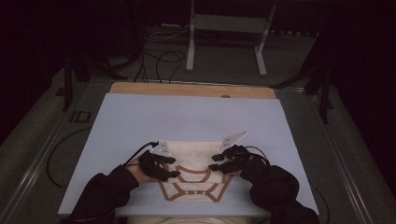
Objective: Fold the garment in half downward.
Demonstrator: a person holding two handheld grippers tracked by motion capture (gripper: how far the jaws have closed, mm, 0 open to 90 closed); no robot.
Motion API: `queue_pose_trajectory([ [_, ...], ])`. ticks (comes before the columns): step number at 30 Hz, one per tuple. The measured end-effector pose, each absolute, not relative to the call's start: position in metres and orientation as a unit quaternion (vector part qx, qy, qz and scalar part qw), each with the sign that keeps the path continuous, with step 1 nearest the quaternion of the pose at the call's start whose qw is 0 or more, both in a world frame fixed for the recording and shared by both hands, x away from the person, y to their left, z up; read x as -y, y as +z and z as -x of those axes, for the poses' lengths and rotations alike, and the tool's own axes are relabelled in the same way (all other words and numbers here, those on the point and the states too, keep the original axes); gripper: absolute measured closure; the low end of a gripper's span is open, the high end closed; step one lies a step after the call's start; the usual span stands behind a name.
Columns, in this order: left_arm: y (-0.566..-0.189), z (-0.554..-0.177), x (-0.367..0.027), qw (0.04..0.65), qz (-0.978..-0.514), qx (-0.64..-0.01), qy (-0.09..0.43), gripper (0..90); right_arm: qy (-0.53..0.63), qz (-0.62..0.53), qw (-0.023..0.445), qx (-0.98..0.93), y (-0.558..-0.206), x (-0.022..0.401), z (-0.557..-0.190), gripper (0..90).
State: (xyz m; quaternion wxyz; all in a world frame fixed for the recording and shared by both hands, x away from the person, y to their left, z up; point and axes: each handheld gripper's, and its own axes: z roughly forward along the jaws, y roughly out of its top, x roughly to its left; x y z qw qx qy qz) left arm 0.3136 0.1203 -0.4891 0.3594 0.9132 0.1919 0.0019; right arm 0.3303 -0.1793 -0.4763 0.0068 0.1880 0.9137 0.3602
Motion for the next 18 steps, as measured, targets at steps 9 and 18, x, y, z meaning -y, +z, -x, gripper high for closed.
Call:
queue_pose_trajectory([
  [9, -0.499, -0.322, -0.120, 0.352, -0.910, -0.216, -0.022, 66.6, 0.330, -0.201, -0.019, -0.922, -0.496, 0.169, -0.339, 69.8],
  [18, -0.513, -0.327, -0.121, 0.348, -0.907, -0.232, -0.044, 82.0, 0.309, -0.209, -0.050, -0.926, -0.506, 0.168, -0.340, 78.9],
])
